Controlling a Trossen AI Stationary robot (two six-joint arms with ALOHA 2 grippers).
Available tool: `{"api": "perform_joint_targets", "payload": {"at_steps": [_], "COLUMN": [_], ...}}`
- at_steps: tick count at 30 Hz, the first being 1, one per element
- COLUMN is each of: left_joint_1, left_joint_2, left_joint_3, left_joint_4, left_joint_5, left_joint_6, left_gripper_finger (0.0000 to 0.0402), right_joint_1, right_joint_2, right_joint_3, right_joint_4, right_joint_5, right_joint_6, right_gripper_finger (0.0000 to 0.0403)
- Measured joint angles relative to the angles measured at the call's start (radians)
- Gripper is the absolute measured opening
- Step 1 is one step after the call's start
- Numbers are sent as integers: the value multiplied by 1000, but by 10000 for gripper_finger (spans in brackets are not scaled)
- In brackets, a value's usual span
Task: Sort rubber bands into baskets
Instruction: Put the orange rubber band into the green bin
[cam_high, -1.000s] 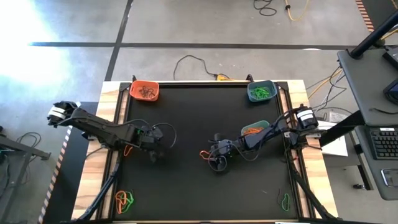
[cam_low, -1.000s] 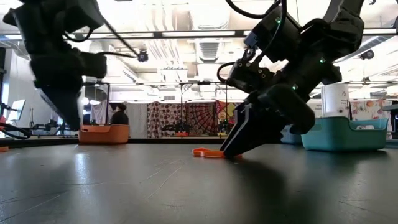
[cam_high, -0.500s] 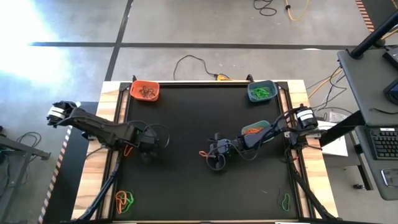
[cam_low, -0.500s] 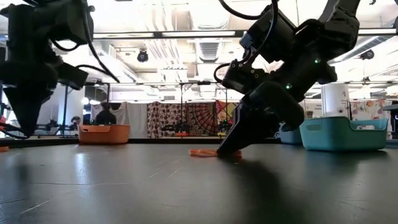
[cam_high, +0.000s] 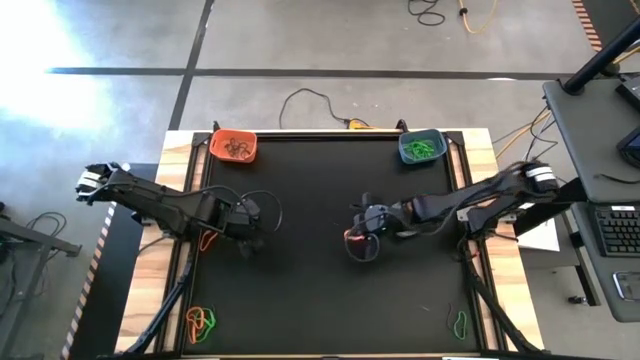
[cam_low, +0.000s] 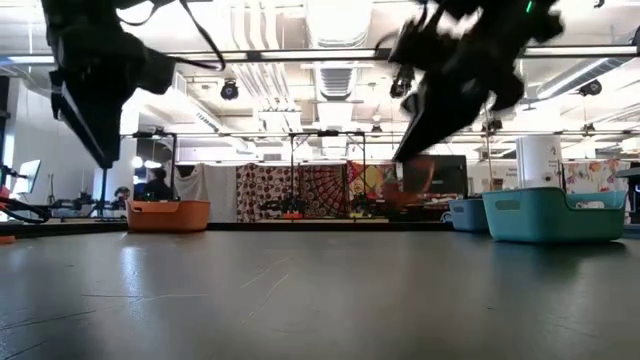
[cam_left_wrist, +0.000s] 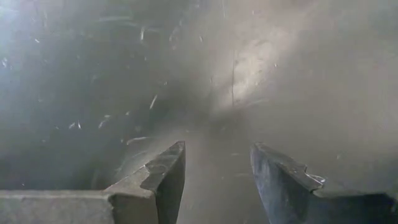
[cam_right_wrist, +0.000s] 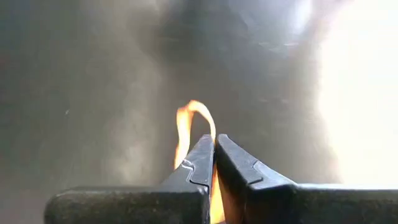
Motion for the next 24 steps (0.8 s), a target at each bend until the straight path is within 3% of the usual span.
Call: {"api": "perform_joint_targets", "payload": {"at_steps": [5,11,18,24], "left_joint_1": [0,0,0,0], "left_joint_2": [1,1,1,1], "left_joint_3": [3,-42,-67,-75], "left_joint_4": [0,23,136,120], "left_joint_5": [-20,-21,-10,-22], "left_joint_6": [0,-4,-7,-2], "left_gripper_finger": [166,166,166,166], "right_joint_1": [-5,-5,-4,-4], "right_joint_2": [-155,-292,-398,-447], "right_joint_3": [71,99,74,8], "right_joint_4": [-267,-525,-716,-862], "right_joint_5": [68,157,161,164], "right_joint_6": [4,128,394,481], "right_gripper_finger": [9,9,9,9]}}
